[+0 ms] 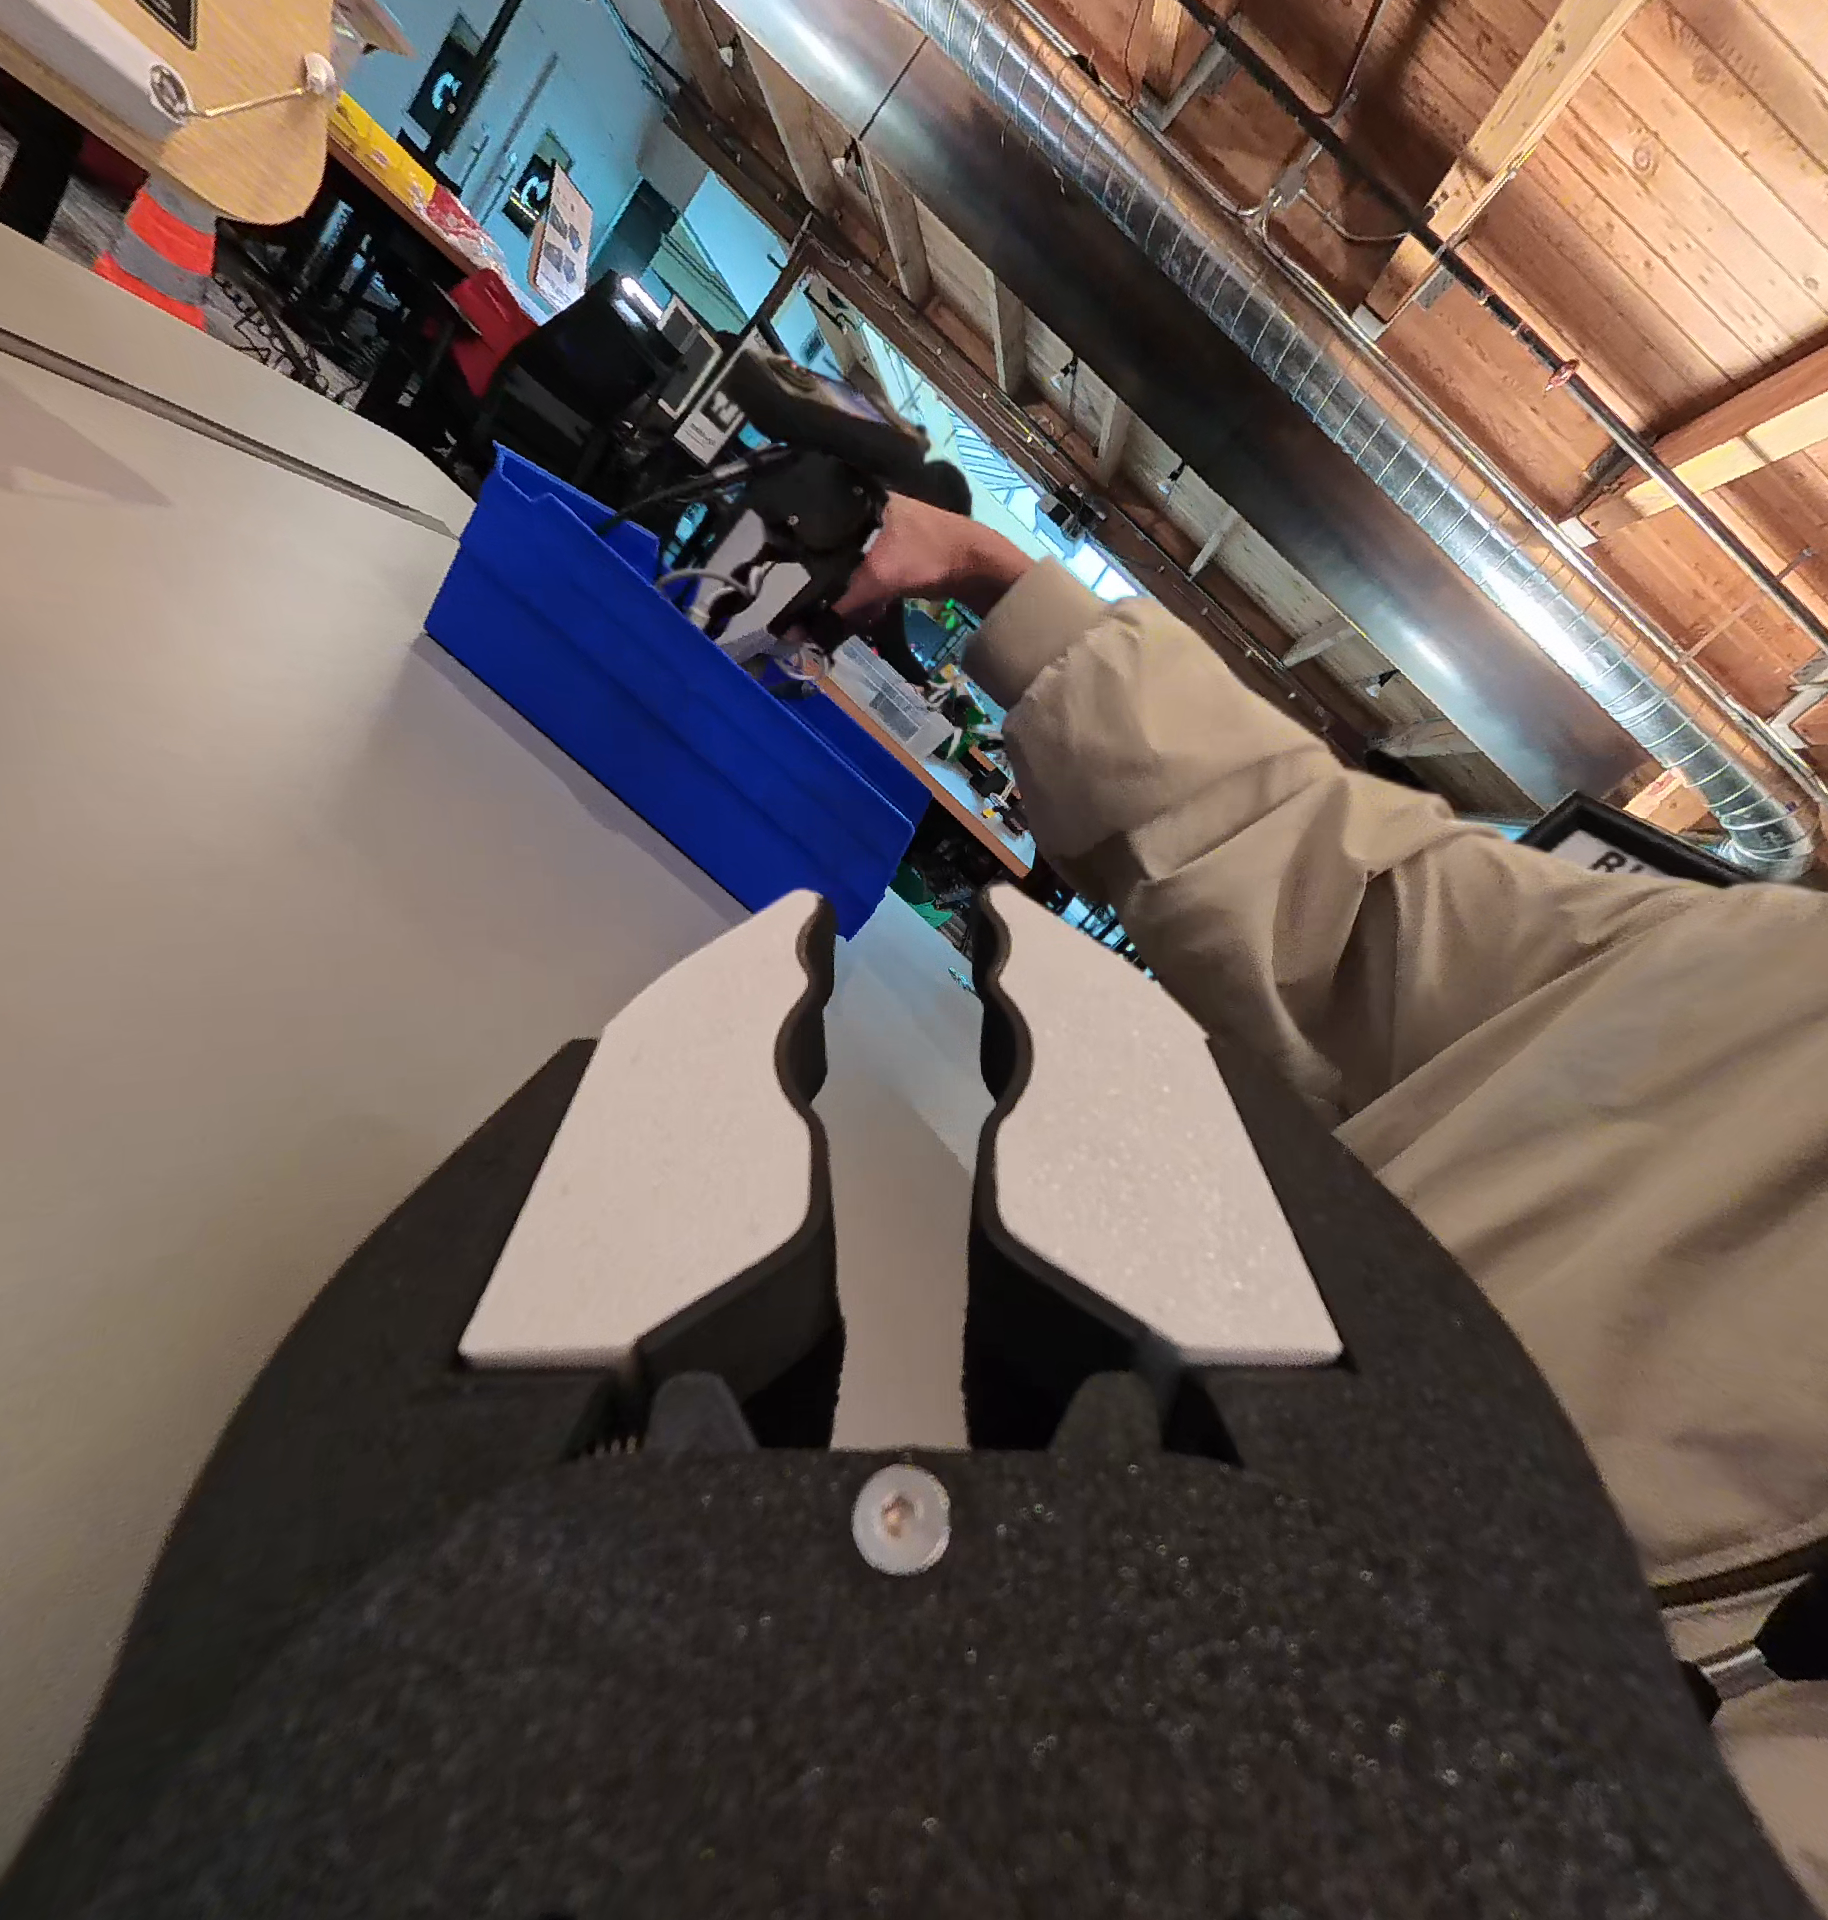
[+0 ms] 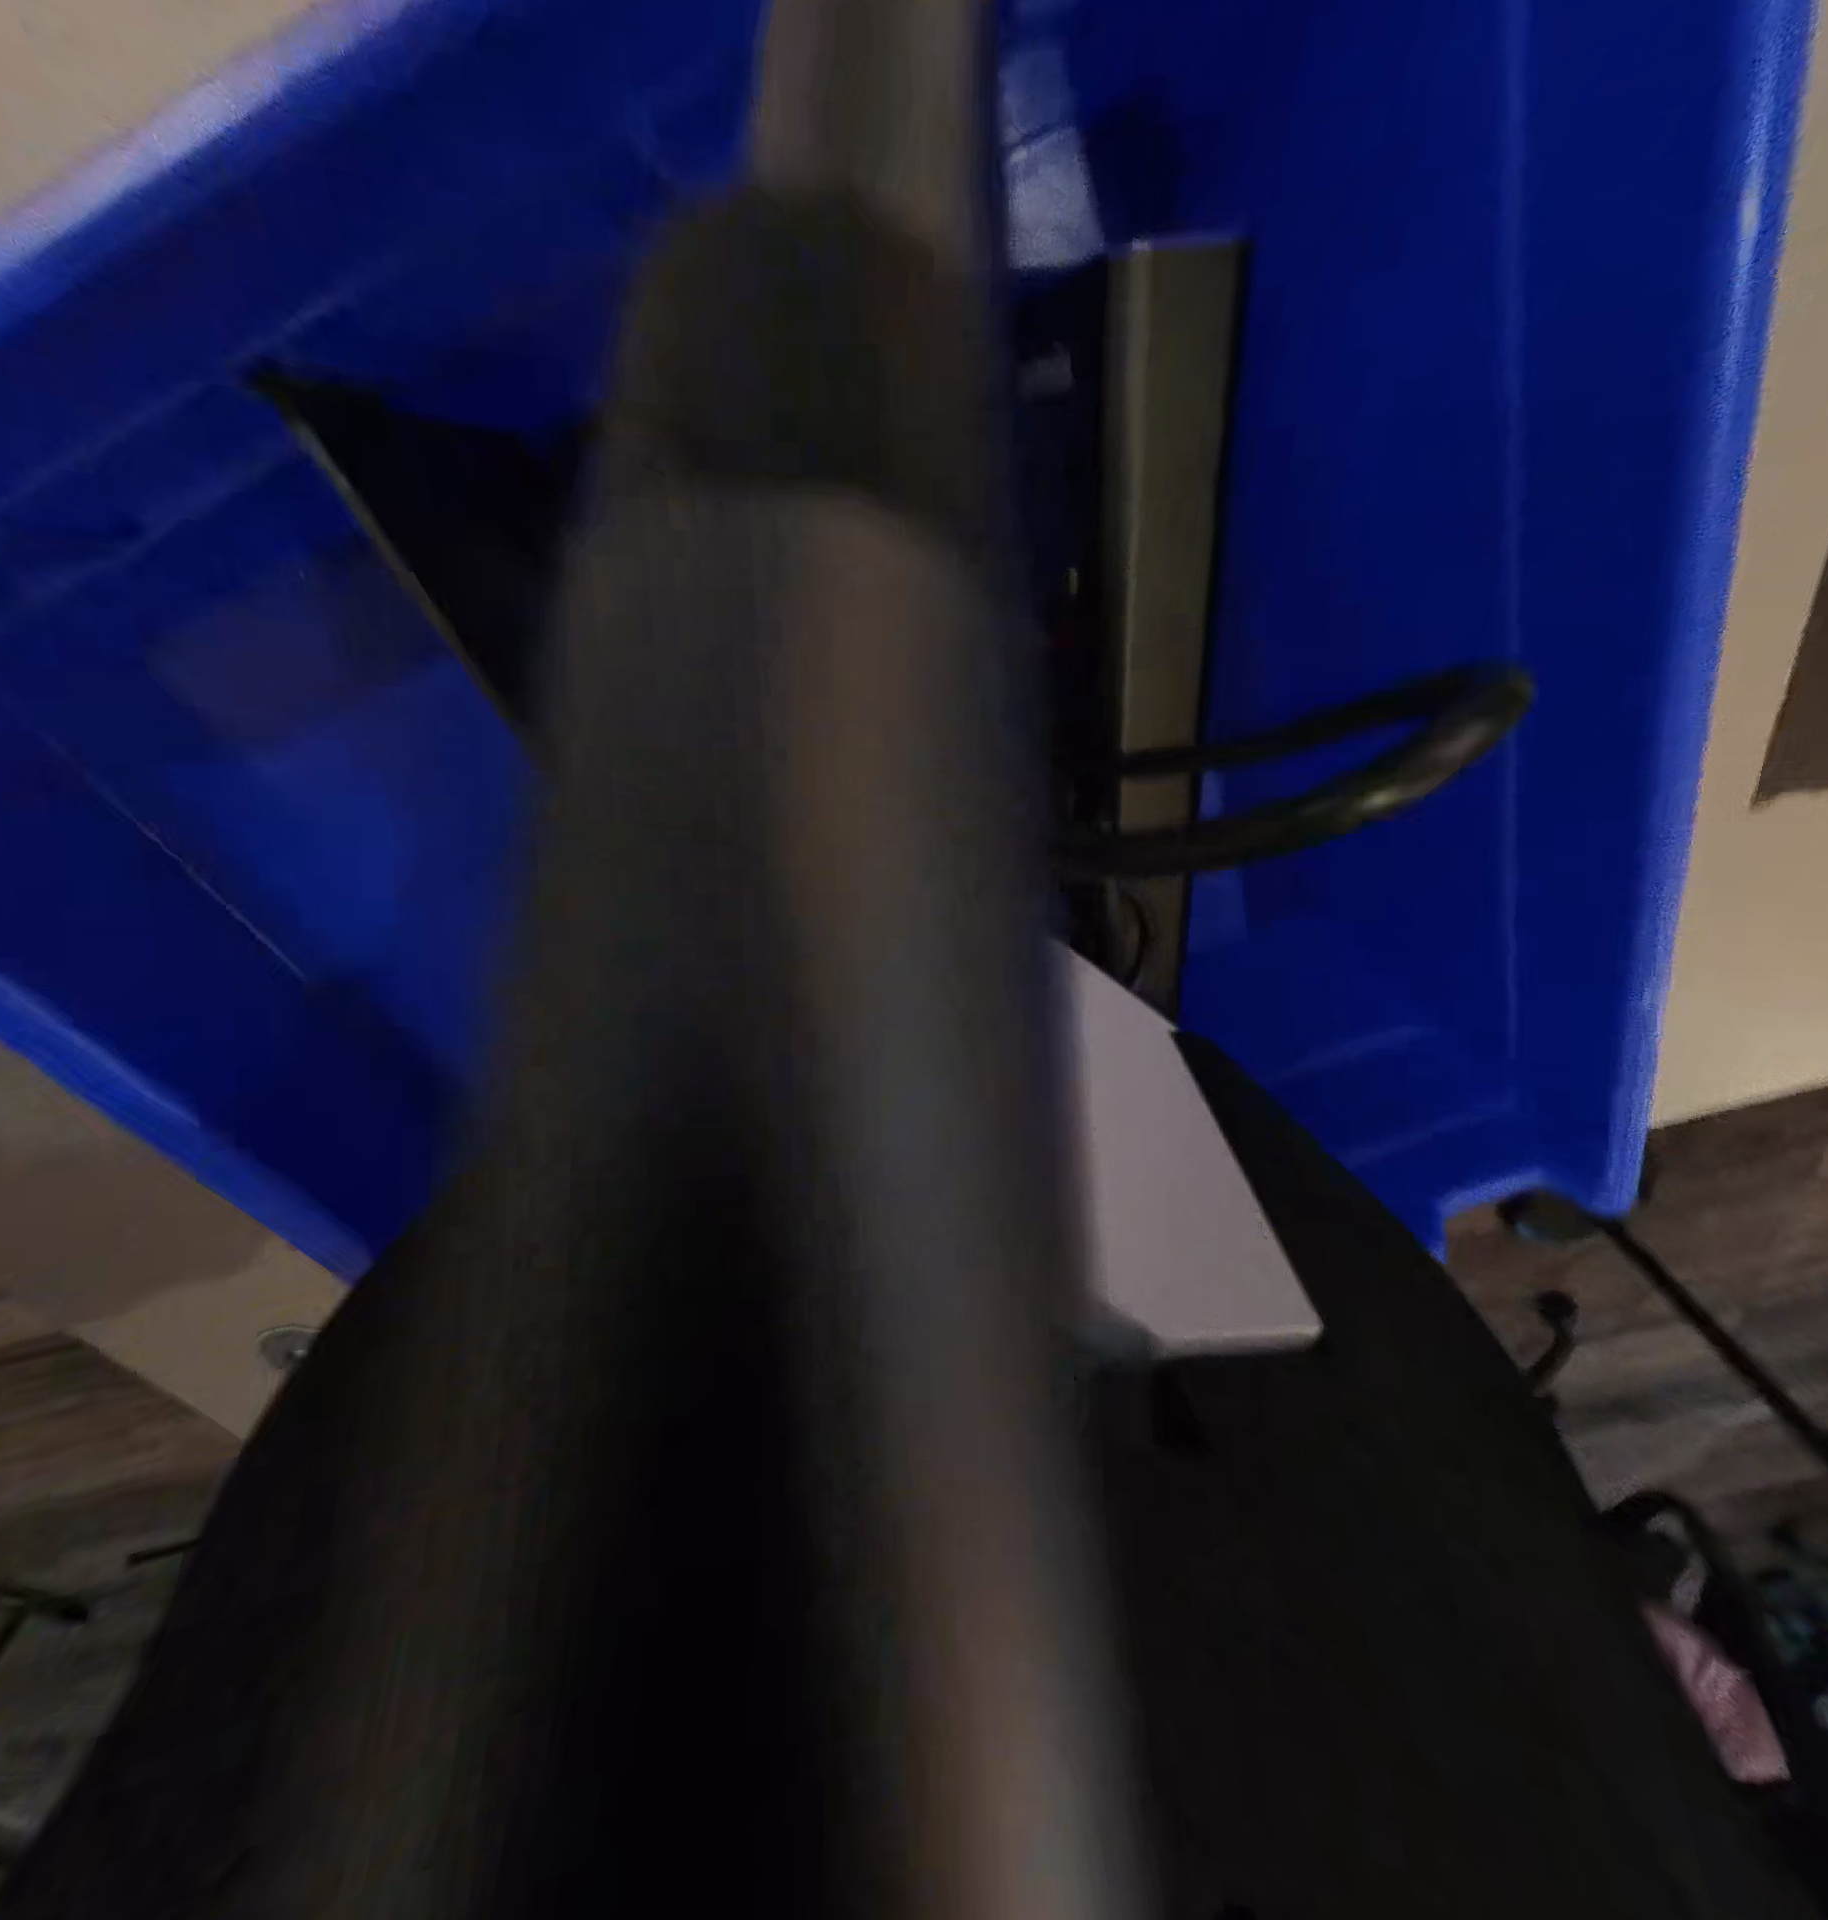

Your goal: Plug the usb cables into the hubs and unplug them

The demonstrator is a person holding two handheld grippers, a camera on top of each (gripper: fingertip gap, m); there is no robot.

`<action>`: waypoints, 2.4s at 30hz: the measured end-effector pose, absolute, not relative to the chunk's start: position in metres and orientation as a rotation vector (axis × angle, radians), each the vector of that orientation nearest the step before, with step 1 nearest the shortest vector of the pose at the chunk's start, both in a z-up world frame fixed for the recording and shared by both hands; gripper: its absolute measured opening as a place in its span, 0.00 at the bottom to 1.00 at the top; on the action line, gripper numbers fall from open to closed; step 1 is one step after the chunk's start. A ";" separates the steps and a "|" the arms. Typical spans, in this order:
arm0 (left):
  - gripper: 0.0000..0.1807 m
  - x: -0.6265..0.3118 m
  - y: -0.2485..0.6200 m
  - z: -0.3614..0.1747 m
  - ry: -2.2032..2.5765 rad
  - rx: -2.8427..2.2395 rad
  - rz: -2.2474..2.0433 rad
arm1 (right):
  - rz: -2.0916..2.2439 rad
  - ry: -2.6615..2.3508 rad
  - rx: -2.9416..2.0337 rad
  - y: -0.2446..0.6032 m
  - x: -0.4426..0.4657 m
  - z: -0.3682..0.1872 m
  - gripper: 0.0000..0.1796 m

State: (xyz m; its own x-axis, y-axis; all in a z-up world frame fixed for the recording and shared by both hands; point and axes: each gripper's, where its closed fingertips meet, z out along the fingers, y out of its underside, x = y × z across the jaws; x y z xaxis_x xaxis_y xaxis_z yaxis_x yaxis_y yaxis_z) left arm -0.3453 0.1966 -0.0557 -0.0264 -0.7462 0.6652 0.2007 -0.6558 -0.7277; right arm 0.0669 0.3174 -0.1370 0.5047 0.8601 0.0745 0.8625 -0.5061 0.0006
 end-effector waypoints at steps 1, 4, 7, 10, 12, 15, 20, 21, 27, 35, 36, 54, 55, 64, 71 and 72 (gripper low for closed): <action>0.14 -0.345 0.196 -0.056 0.591 -1.569 -1.757 | -0.078 -1.550 -2.691 0.321 0.066 -0.141 0.11; 0.14 -0.346 0.196 -0.059 0.622 -1.582 -1.697 | -0.047 -1.438 -2.774 0.332 0.076 -0.142 0.19; 0.15 -0.350 0.201 -0.064 0.645 -1.584 -1.574 | 0.243 -1.210 -2.757 0.340 0.063 -0.111 0.25; 0.16 -0.354 0.204 -0.067 0.681 -1.578 -1.454 | 0.401 -0.997 -2.602 0.358 0.058 -0.054 0.31; 0.16 -0.358 0.208 -0.066 0.687 -1.567 -1.364 | 0.412 -0.868 -2.500 0.366 0.062 -0.013 0.31; 0.24 -0.373 0.217 -0.060 0.663 -1.559 -1.168 | 0.310 -0.672 -2.258 0.369 0.057 0.047 0.30; 0.26 -0.431 0.230 -0.039 0.539 -1.516 -0.779 | 0.030 -0.396 -1.937 0.304 0.035 0.061 0.32; 0.26 -0.443 0.230 -0.039 0.533 -1.533 -0.712 | -0.005 -0.301 -1.902 0.287 0.033 0.047 0.32; 0.18 -0.518 0.229 -0.068 0.413 -1.721 -0.406 | 0.007 0.147 -1.804 0.195 0.015 -0.059 0.34; 0.35 -0.561 0.268 -0.092 0.288 -1.813 -0.200 | 0.115 0.179 -1.821 0.172 0.008 -0.100 0.31; 0.36 -0.564 0.271 -0.092 0.279 -1.815 -0.187 | 0.126 0.159 -1.826 0.172 0.005 -0.099 0.31; 0.34 -0.516 0.256 -0.104 0.447 -1.793 -0.145 | -0.012 0.140 -2.043 0.168 0.024 -0.134 0.31; 0.36 -0.517 0.257 -0.105 0.442 -1.793 -0.147 | -0.026 0.146 -2.039 0.168 0.025 -0.132 0.30; 0.29 -0.520 0.256 -0.101 0.403 -1.800 -0.216 | -0.048 0.110 -1.989 0.166 0.024 -0.121 0.32; 0.35 -0.493 0.241 -0.080 0.460 -1.682 -0.357 | 0.405 -0.145 -1.820 0.161 -0.064 -0.081 0.33; 0.35 -0.490 0.240 -0.080 0.474 -1.674 -0.356 | 0.348 -0.134 -1.850 0.166 -0.065 -0.089 0.33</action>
